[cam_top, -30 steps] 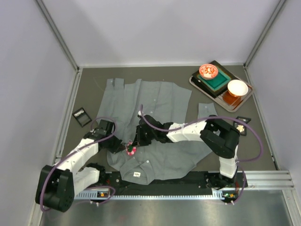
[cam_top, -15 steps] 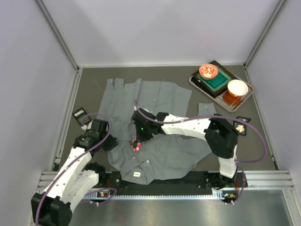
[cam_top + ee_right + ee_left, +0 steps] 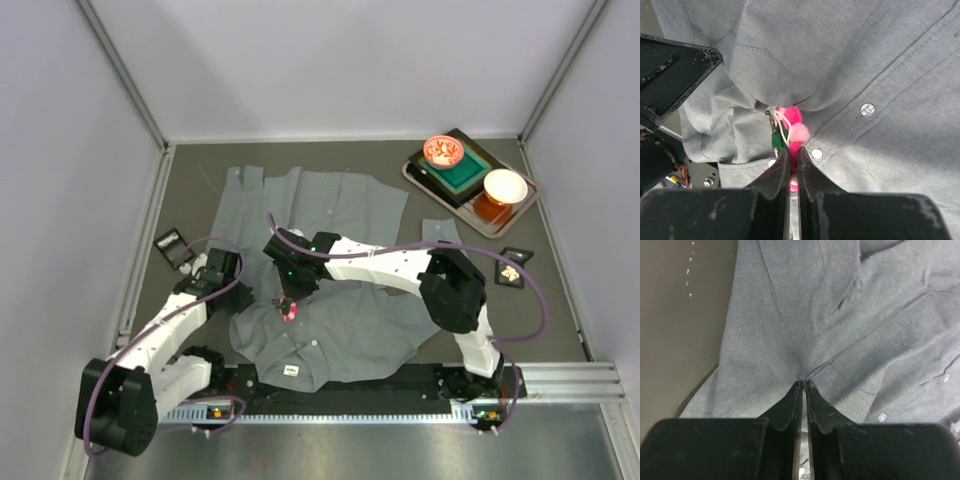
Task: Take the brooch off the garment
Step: Remove the brooch from the clothes.
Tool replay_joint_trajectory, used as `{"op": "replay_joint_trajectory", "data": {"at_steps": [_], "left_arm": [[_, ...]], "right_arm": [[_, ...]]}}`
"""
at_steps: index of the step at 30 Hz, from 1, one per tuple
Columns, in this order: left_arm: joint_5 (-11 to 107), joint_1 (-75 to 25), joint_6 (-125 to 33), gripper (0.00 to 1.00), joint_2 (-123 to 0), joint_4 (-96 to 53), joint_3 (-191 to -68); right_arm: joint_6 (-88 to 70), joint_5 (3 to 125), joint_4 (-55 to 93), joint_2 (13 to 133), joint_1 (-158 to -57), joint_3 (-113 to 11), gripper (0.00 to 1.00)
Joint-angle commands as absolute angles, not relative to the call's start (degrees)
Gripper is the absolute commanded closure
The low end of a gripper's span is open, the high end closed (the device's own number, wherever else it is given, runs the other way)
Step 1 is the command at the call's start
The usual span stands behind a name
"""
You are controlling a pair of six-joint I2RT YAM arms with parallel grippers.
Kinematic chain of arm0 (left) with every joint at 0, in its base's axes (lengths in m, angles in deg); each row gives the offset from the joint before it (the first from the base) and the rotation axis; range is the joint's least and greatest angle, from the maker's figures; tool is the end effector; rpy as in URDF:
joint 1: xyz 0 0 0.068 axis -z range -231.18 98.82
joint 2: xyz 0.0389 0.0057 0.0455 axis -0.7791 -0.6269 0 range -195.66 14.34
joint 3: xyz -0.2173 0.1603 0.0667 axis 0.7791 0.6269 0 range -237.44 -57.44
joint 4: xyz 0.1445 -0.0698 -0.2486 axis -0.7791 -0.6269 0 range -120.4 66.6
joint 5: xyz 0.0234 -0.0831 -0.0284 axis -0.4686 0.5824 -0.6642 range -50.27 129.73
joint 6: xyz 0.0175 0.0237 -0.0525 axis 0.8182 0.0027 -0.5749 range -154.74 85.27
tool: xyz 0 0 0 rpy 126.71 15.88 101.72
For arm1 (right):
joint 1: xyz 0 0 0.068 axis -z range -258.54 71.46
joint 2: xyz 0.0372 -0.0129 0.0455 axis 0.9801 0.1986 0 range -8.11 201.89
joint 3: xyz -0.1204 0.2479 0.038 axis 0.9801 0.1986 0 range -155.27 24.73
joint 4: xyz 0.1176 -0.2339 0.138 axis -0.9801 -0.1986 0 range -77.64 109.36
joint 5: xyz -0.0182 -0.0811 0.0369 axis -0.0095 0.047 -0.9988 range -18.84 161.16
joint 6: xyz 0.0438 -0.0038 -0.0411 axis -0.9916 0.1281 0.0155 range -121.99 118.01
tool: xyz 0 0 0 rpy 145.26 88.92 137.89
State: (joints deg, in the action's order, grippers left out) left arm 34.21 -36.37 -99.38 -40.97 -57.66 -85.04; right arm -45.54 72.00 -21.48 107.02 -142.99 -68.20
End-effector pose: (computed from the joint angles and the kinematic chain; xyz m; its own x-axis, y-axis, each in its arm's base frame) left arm 0.1937 -0.0467 0.1528 -0.5558 -0.7834 -0.2780 -0.6809 0.6209 -0.3884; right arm 0.2040 0.4251 0.2011 -0.8983 -0.2815 -0.3374 -0.3867 0.8711 0.3028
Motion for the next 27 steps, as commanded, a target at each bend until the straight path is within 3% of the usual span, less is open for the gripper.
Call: {"op": "replay_joint_trajectory", "data": {"at_steps": [1,12,15,27], "left_arm": [[29.8,-37.4,-101.8,0.89,-44.0,-52.8,-84.0],[24.8,-42.7,-104.5,0.89,-47.8,-59.9,-83.1],[25.1,-43.3,-103.9,0.90,-48.0,-59.9,-82.7],[25.6,-43.8,-98.3,0.89,-48.2,-61.7,-87.8]], "right_arm": [[-44.5,73.0,-25.4,109.7,-144.4,-73.0,1.00],[-38.8,82.7,-35.6,113.5,-146.4,-82.4,1.00],[-36.1,90.9,-41.2,116.0,-147.9,-88.5,1.00],[-34.7,95.9,-45.7,110.1,-148.6,-84.6,1.00]]}}
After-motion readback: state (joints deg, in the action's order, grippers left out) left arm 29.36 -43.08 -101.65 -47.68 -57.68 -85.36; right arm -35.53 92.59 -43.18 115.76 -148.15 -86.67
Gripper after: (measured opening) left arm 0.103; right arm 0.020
